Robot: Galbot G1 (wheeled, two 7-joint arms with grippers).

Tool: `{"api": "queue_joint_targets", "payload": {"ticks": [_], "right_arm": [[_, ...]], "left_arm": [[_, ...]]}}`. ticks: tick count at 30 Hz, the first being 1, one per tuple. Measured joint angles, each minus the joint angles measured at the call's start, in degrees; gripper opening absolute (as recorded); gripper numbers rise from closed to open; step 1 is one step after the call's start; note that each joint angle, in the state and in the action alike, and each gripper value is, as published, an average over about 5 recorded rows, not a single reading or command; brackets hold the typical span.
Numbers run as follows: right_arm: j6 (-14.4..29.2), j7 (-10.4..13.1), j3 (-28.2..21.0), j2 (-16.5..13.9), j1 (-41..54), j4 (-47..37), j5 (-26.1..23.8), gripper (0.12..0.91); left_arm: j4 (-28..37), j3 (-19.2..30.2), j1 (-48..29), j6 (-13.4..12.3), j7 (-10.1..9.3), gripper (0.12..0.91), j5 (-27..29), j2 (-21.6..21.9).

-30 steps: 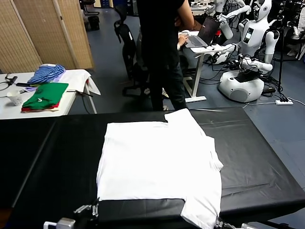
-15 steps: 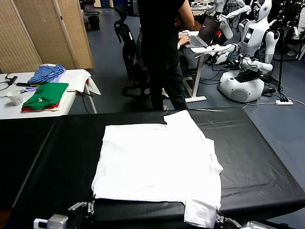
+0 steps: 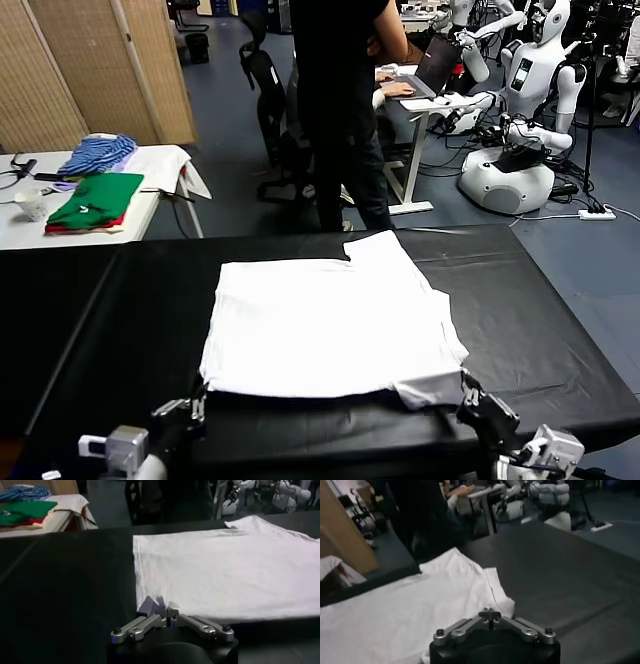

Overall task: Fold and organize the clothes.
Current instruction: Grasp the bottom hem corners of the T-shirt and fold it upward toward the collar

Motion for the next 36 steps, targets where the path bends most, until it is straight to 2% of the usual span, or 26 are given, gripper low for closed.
{"api": "queue_joint_targets", "payload": {"ticks": [16,36], "right_arm": [[0.76,-1.9,-1.0,-0.79,9.88,-8.06,-1.07,0.141],[1.06,-3.68,-4.64,-3.43,20.46,-18.54,-2.29,0.141]], "left_arm": [[5.3,0.61,-8.52,1.86,-1.12,0.146,-1.28,1.12],[9.14,1.1,-12.53,3.06,-1.75,0.146,-2.12,1.25]]}}
